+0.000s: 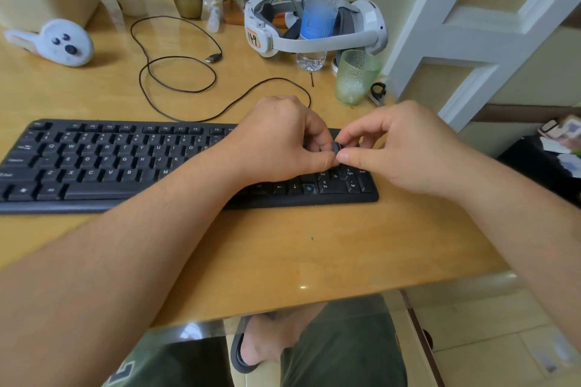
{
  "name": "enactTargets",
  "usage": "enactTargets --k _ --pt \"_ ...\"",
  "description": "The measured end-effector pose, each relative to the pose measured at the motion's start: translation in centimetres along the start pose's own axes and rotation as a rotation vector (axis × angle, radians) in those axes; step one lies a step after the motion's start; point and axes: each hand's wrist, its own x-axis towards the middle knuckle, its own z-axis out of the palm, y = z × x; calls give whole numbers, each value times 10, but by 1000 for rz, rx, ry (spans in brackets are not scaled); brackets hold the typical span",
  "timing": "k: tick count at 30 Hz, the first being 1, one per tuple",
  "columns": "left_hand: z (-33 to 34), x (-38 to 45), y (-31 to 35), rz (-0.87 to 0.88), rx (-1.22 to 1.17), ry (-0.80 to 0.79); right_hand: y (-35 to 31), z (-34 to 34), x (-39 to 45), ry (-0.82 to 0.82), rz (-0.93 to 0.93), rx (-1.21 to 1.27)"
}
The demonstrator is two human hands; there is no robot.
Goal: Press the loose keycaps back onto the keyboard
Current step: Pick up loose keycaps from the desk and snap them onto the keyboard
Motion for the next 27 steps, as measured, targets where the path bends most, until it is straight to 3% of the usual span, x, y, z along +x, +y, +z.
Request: enactTargets --k 3,6,11,16,27 --pt "0 0 1 -39 -62 -34 -2 0 0 5 -198 -230" --pt "-2 0 0 -56 -91 -99 0 -1 1 -8 -257 -278" --pt "-5 3 -10 -51 109 -51 5 -11 7 -141 -196 -297" --pt "-6 5 -16 -104 144 8 3 -9 13 -312 -141 -373" --pt "1 4 -14 -77 159 -4 -17 -1 18 -357 -68 -450"
